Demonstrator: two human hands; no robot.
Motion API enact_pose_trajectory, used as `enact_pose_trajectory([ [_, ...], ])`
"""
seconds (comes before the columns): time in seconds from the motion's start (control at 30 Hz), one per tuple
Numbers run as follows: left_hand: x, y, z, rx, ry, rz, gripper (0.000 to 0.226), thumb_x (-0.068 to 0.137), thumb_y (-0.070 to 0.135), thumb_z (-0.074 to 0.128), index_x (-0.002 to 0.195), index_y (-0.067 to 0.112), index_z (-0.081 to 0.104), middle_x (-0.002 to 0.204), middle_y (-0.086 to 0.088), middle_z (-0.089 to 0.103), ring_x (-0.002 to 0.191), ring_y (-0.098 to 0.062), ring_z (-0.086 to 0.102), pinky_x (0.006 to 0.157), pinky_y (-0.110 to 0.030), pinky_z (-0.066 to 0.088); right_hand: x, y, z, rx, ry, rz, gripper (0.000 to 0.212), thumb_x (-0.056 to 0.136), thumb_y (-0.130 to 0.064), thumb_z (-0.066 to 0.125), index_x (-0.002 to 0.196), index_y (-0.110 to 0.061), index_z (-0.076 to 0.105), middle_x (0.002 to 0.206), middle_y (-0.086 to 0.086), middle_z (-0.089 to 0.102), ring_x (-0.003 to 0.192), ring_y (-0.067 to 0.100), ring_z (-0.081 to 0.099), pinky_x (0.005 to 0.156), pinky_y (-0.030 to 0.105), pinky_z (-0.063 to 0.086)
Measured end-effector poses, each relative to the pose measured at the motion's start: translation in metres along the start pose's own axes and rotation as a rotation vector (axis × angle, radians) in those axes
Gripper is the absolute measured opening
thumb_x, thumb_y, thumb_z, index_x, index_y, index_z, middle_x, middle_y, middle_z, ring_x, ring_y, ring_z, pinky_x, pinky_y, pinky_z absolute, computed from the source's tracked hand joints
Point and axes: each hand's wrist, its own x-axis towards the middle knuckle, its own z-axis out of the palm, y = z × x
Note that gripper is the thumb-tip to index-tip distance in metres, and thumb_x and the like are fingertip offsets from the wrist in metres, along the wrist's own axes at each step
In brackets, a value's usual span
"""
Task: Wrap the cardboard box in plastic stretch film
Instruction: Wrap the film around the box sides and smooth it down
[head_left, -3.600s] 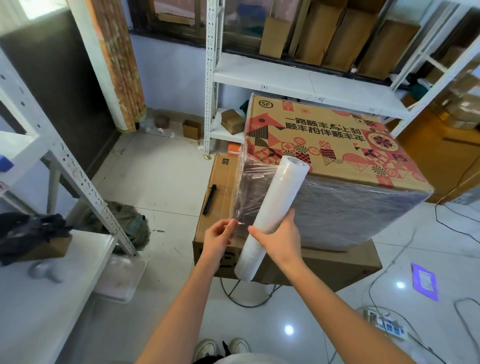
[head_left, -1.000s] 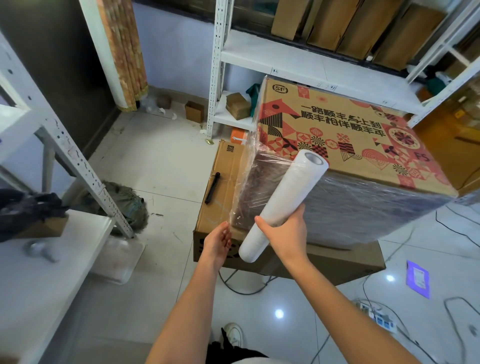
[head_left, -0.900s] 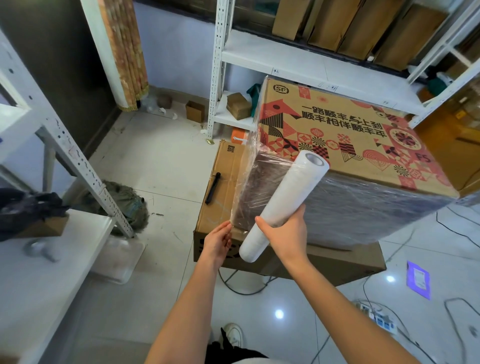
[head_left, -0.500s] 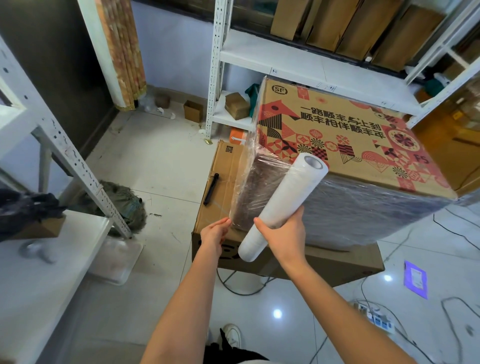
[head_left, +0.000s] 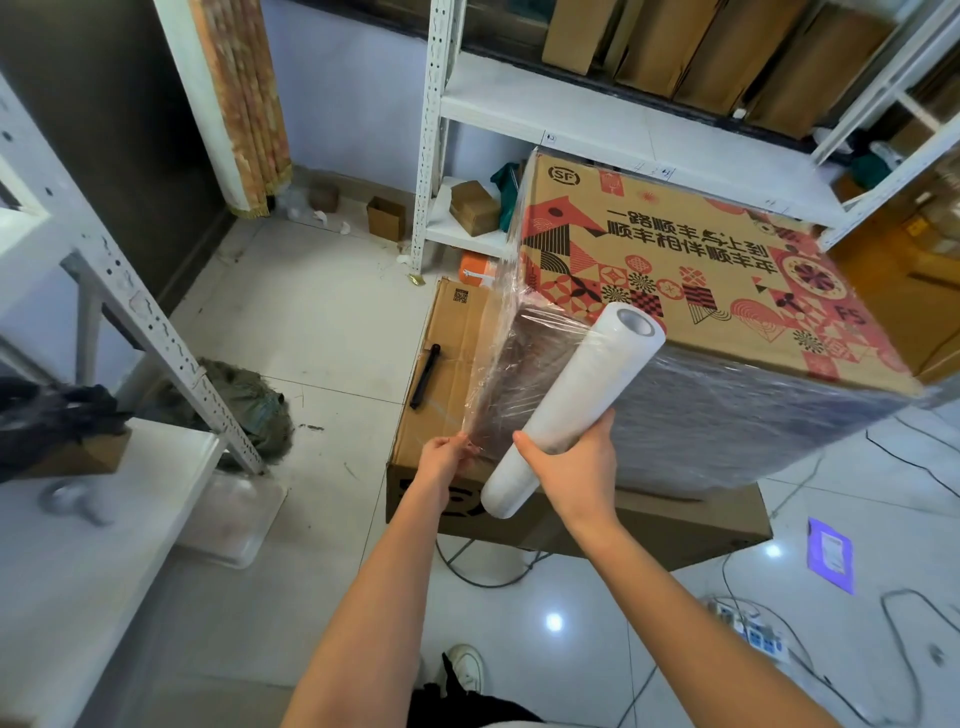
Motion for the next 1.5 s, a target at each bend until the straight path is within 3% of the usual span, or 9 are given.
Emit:
enact_pose_trajectory([
  [0.13,-0.003,-0.001,-0.005,-0.088,-0.015,0.013,0.012,0.096,0.018,0.054,0.086,0.013,0.05,0.078,-0.004,0.068,0.072,-0.014,0.063,0.064,-0.025,0.044,-0.001,0.001,0.001,0.008,0.005,-0.003,0.076,0.064,-0.036,0.085,0.109,-0.033,0.024,0.102,-0.01,0.047,0.095,0.009,0.05,0.077,0.027,0.046],
  [0.3,-0.008,-0.001,-0.015,-0.34,-0.06,-0.086,0.006,0.088,0.008,0.063,0.091,0.004,0.06,0.075,-0.007,0.066,0.064,-0.013,0.058,0.051,-0.019,0.043,0.0,0.0,0.001,0.013,0.005,-0.004,0.078,0.064,-0.036,0.086,0.11,-0.034,0.024,0.104,-0.011,0.047,0.097,0.009,0.05,0.078,0.026,0.046],
  [0.47,-0.013,0.001,-0.019,-0.427,-0.133,-0.184,0.014,0.085,0.016,0.068,0.096,0.007,0.066,0.078,-0.002,0.071,0.063,-0.01,0.061,0.058,-0.02,0.045,0.0,0.0,0.001,0.019,0.004,-0.007,0.078,0.064,-0.035,0.086,0.113,-0.033,0.025,0.106,-0.011,0.046,0.1,0.008,0.049,0.081,0.026,0.046],
  [0.63,-0.012,-0.001,-0.021,-0.528,-0.159,-0.251,0.023,0.094,0.032,0.053,0.098,0.014,0.066,0.073,0.002,0.069,0.065,-0.011,0.057,0.06,-0.023,0.039,0.0,0.0,0.0,0.024,0.005,-0.008,0.078,0.064,-0.034,0.086,0.115,-0.032,0.026,0.108,-0.01,0.046,0.1,0.009,0.049,0.083,0.027,0.046],
  [0.83,-0.01,0.002,-0.021,-0.376,-0.135,-0.279,0.01,0.087,0.02,0.066,0.094,0.013,0.069,0.078,0.002,0.071,0.058,-0.006,0.056,0.047,-0.017,0.039,0.001,0.0,0.0,0.03,0.004,-0.007,0.077,0.064,-0.034,0.086,0.112,-0.034,0.025,0.104,-0.012,0.046,0.099,0.008,0.049,0.08,0.026,0.045],
  [0.93,-0.01,0.006,-0.02,-0.344,-0.093,-0.274,0.013,0.083,0.015,0.07,0.096,0.015,0.07,0.082,0.001,0.071,0.064,-0.008,0.06,0.049,-0.019,0.041,0.002,0.0,0.001,0.033,0.004,-0.003,0.078,0.064,-0.035,0.086,0.112,-0.035,0.025,0.104,-0.013,0.045,0.098,0.008,0.049,0.079,0.026,0.045],
  [1.07,-0.004,0.008,-0.02,-0.232,-0.025,-0.13,0.017,0.082,0.003,0.068,0.096,0.013,0.066,0.085,-0.005,0.072,0.069,-0.013,0.064,0.05,-0.018,0.045,0.003,0.0,0.0,0.036,0.001,0.002,0.079,0.064,-0.036,0.086,0.113,-0.034,0.024,0.108,-0.009,0.048,0.1,0.01,0.05,0.08,0.027,0.046],
  [1.17,0.0,0.01,-0.021,-0.103,0.083,-0.006,0.015,0.082,0.002,0.069,0.091,0.013,0.066,0.086,-0.004,0.07,0.074,-0.014,0.064,0.066,-0.021,0.048,0.003,0.0,0.0,0.032,-0.001,-0.001,0.079,0.064,-0.035,0.085,0.113,-0.034,0.024,0.109,-0.01,0.047,0.1,0.009,0.05,0.08,0.027,0.046],
  [1.5,0.009,0.015,0.01,0.224,0.439,0.281,0.012,0.088,0.01,0.062,0.086,0.02,0.056,0.086,0.004,0.061,0.084,-0.016,0.058,0.063,-0.022,0.04,0.005,0.001,0.002,0.036,-0.004,0.008,0.078,0.064,-0.036,0.085,0.112,-0.035,0.024,0.107,-0.009,0.048,0.1,0.01,0.05,0.08,0.027,0.046],
])
